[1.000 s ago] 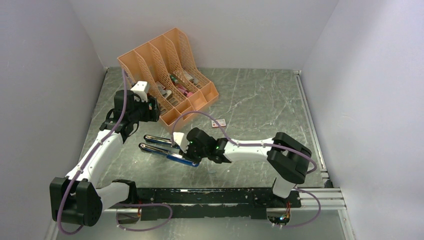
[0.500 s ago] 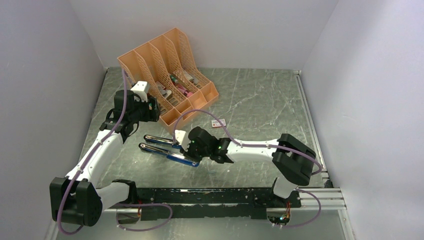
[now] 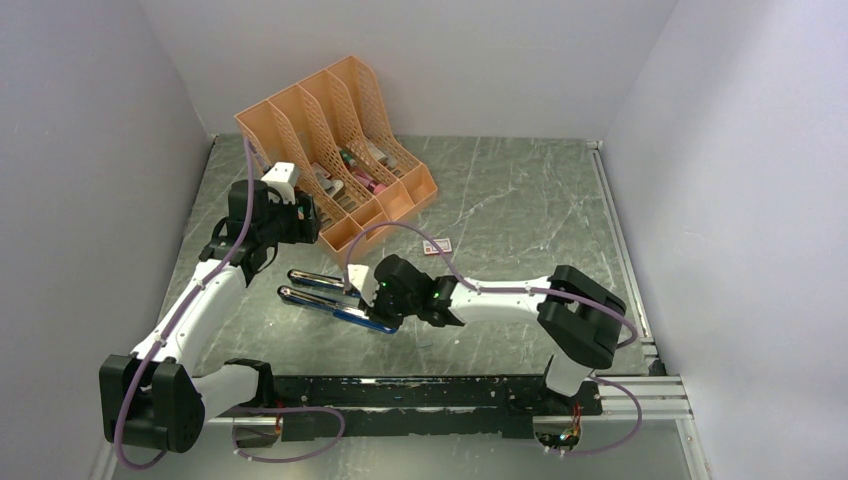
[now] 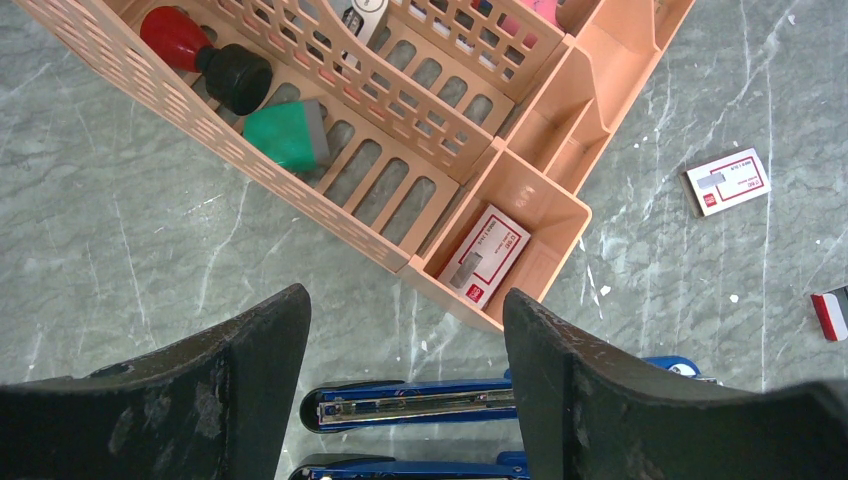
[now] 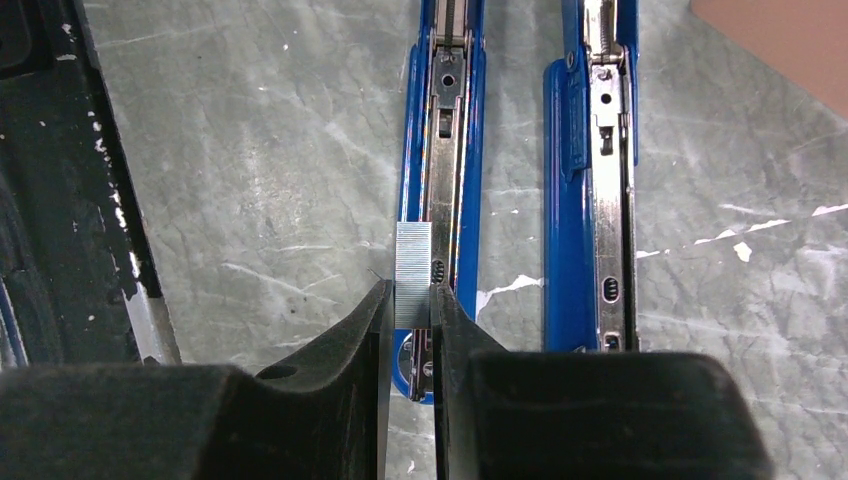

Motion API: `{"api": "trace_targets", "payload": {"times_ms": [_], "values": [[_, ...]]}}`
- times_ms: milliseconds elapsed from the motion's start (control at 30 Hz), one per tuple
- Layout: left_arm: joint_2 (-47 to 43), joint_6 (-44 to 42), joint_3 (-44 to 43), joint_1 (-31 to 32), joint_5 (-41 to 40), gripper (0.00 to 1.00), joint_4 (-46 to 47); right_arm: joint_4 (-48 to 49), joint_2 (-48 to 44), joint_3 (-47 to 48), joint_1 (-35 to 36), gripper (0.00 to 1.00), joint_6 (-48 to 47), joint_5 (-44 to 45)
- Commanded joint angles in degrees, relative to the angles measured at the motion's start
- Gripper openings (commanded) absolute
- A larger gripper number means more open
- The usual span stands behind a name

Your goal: Load the staples into the stapler

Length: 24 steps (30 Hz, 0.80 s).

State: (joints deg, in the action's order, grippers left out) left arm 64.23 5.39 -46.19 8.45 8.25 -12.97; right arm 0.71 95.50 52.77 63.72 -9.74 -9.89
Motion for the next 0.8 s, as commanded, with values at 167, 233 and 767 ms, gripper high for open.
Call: {"api": "trace_targets", "payload": {"times_ms": [167,233,767], "values": [[0.0,0.0,0.1,-0.5,0.6,0.75,0.1,-0.8,1.8,1.9,-1.1,0.0,2.9,-1.1],[0.0,0.0,0.1,-0.5,0.6,0.75,0.1,-0.7,1.8,1.8,-1.5,0.0,3.6,-1.7],[0.1,0.0,0.1,-0.5,0.6,0.75,0.2,-0.8,3.7,2.3,-7.0,0.0,10.2,-11.4]]}}
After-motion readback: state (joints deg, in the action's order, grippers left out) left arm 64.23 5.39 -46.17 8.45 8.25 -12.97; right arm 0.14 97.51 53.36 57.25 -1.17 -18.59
